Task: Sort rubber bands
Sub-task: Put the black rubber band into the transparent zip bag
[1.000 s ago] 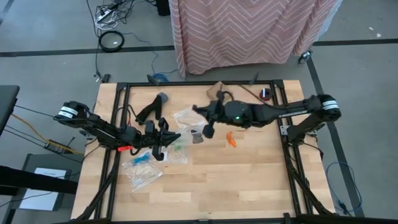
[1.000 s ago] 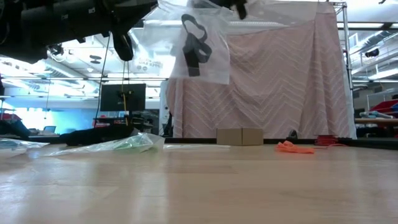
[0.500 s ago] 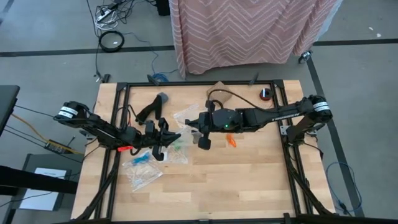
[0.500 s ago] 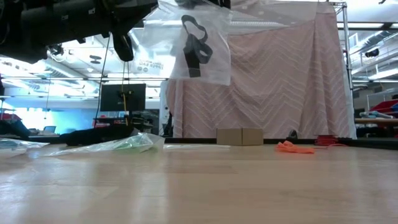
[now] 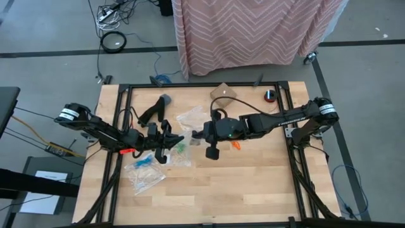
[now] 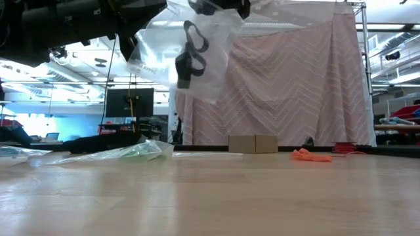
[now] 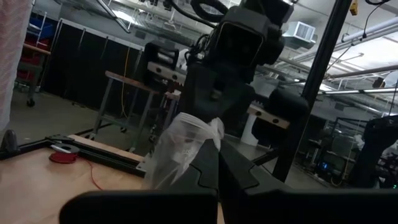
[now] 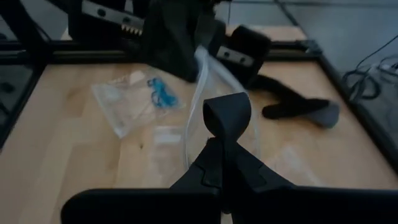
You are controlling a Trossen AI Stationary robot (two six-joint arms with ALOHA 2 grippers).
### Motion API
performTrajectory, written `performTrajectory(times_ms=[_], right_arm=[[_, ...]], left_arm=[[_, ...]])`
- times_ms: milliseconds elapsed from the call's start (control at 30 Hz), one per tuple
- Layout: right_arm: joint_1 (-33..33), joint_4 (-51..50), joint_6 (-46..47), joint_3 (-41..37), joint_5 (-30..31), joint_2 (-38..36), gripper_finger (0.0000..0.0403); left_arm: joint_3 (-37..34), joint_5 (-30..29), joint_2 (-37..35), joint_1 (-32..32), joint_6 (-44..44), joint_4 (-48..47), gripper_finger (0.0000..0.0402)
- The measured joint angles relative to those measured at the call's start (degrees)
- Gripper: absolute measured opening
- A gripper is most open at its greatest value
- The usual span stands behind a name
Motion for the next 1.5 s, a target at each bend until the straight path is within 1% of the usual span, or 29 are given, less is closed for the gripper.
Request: performTrajectory(times_ms=[200, 433, 533, 633, 767, 833, 1000, 1300, 1500], right_arm=[[-0.12, -1.56, 1.08, -0.01, -3.16, -0.04, 0.0], [-1.02, -2.68, 2.35, -0.02, -3.37, -0.07, 0.0], [-1.51, -2.69, 2.35, -0.02, -3.35, -0.07, 0.0006], [-1.96, -2.69, 2.37, -0.03, -4.04, -0.07, 0.0016], [-2.41, -2.69, 2.42, -0.04, -9.23, -0.07, 0.003], [-2.41, -2.68, 2.75, -0.04, -10.82, -0.07, 0.0038], [-2.41, -2.66, 2.94, -0.04, -12.32, -0.07, 0.0064], [-3.9, -1.98, 1.85, -0.04, -12.24, -0.07, 0.0123], [-5.01, -0.62, 1.42, -0.04, -14.1, -0.07, 0.0141]], left_arm=[[0.0, -0.17, 0.0, 0.0, -0.01, 0.0, 0.0001], [0.0, -0.2, 0.0, 0.02, -0.02, 0.02, 0.0001], [0.0, -0.2, 0.0, 0.02, -0.02, 0.02, 0.0001], [0.0, -0.2, 0.0, 0.02, -0.04, 0.02, 0.0001], [0.0, -0.22, 0.0, 0.0, -0.04, 0.02, 0.0001], [0.0, -0.53, 0.0, 0.0, -0.04, 0.02, 0.0001], [0.0, -0.95, 0.0, 0.0, -0.04, 0.02, 0.0001], [0.0, -1.22, 0.0, 0.02, -0.09, 0.02, 0.0001], [0.0, -1.65, 0.0, 0.02, -0.07, 0.02, 0.0001]])
